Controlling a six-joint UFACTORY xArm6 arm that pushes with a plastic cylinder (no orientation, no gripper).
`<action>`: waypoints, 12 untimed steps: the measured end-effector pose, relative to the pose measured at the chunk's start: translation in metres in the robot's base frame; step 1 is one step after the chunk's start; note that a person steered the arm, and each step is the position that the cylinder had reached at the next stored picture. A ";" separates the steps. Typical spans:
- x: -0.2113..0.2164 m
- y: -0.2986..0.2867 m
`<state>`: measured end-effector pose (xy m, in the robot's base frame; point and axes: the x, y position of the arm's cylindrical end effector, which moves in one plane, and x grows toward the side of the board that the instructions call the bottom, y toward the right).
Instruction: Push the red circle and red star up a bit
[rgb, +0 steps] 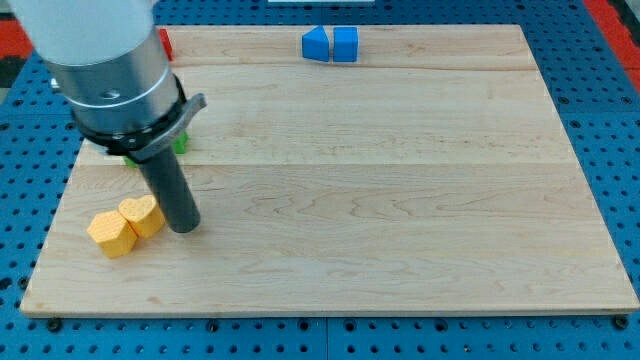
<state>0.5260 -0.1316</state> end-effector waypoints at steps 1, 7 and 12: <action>0.032 0.012; 0.005 -0.172; -0.243 -0.134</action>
<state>0.2828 -0.2655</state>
